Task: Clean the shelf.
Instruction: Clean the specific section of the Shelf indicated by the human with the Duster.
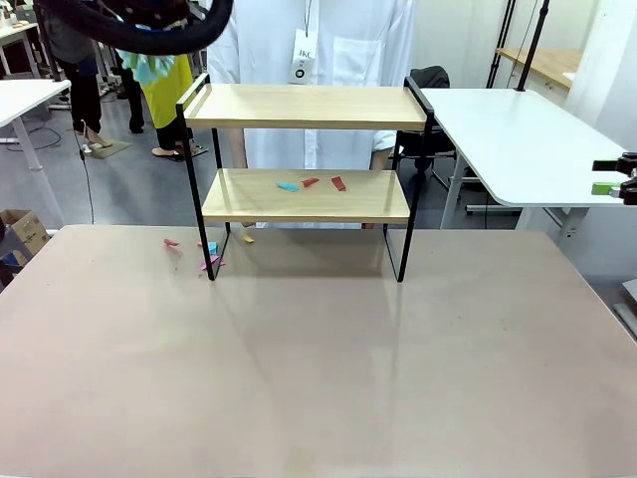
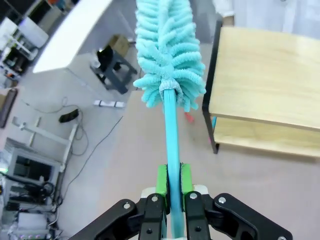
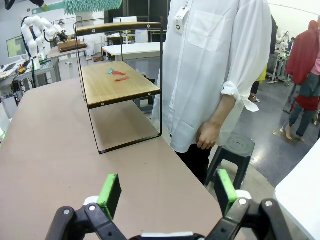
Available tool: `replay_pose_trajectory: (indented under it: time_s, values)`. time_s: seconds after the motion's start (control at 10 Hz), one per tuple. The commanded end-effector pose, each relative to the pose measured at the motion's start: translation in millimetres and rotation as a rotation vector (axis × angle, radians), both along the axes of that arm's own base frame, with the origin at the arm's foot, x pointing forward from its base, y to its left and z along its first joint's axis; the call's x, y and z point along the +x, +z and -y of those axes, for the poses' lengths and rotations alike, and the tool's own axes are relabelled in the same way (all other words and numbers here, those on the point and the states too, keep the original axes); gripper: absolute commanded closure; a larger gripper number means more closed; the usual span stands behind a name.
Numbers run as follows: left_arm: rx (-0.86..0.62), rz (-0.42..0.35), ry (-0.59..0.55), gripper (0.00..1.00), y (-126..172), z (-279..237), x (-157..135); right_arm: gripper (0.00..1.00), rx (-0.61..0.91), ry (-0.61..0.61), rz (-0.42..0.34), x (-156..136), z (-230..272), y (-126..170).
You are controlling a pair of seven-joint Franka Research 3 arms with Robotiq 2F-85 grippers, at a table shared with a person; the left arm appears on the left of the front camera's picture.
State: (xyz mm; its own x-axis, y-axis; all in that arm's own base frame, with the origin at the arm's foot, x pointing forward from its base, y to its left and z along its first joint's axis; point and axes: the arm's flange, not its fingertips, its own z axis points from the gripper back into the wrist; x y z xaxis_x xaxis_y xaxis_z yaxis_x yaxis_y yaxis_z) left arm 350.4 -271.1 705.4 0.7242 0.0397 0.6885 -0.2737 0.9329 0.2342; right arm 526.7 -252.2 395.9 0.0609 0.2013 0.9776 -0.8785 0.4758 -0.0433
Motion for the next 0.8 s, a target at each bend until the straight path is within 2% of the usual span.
replay_pose_trajectory:
  time_s: [0.0, 0.1, 0.3, 0.4, 0.5, 0.7]
  values:
    - [-0.137, 0.031, -0.112, 0.87, -10.4, -3.8, -1.4, 0.0, -0.016, -0.012, -0.02, 0.6, -4.1, 6.5]
    - [0.0, 0.0, 0.0, 0.87, 0.0, 0.0, 0.0, 0.0, -0.016, -0.012, -0.02, 0.6, -4.1, 6.5]
    - [0.0, 0.0, 0.0, 0.87, 0.0, 0.0, 0.0, 0.0, -0.016, -0.012, -0.02, 0.6, -4.1, 6.5]
    - [-0.039, 0.012, -0.029, 0.87, -2.0, 4.7, -0.2, 0.0, -0.016, -0.012, -0.02, 0.6, -4.1, 6.5]
    - [-0.059, 0.005, -0.145, 0.87, -2.1, 4.4, 3.2, 0.0, -0.016, -0.012, -0.02, 0.6, -4.1, 6.5]
    - [-0.163, -0.004, -0.258, 0.87, -3.4, -25.4, 4.5, 0.0, -0.016, -0.012, -0.02, 0.6, -4.1, 6.5]
